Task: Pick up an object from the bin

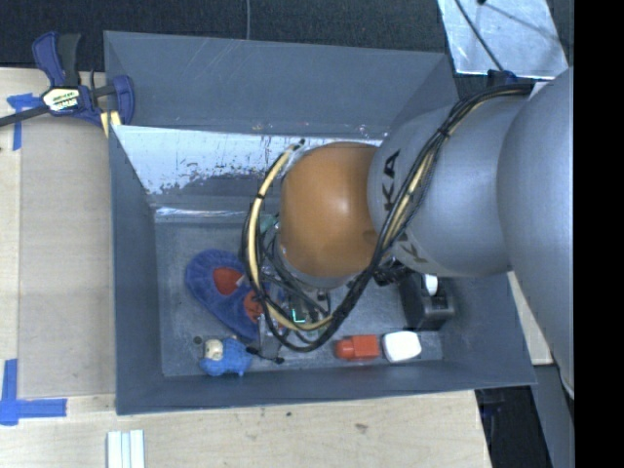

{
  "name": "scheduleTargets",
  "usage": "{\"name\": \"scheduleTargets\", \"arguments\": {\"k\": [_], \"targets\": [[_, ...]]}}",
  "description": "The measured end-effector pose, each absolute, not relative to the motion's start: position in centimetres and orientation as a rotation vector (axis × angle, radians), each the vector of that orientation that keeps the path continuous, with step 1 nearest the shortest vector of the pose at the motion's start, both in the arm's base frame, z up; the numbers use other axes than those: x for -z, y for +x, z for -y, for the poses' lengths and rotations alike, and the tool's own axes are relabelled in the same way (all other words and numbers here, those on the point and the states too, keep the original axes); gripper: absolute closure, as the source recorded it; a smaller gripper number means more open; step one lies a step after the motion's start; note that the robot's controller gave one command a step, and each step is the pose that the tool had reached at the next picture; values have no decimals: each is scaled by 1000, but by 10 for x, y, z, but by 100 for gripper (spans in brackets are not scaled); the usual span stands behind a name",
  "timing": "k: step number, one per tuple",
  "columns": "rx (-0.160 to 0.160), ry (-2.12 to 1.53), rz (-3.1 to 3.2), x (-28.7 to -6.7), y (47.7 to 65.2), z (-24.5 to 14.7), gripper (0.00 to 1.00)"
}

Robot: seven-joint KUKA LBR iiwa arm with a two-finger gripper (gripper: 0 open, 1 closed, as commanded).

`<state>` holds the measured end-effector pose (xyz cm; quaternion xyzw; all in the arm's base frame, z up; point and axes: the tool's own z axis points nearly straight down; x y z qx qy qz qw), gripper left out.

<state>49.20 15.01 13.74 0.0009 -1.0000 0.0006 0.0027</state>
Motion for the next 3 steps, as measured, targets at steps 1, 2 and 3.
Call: {"name": "scheduleTargets", "arguments": {"k": [1,2,3], "targets": [[7,132,3142,-72,538,-128,0],[8,133,3146,-78,539,-130,100],[4,129,3149,-172,523,-143,100]]}}
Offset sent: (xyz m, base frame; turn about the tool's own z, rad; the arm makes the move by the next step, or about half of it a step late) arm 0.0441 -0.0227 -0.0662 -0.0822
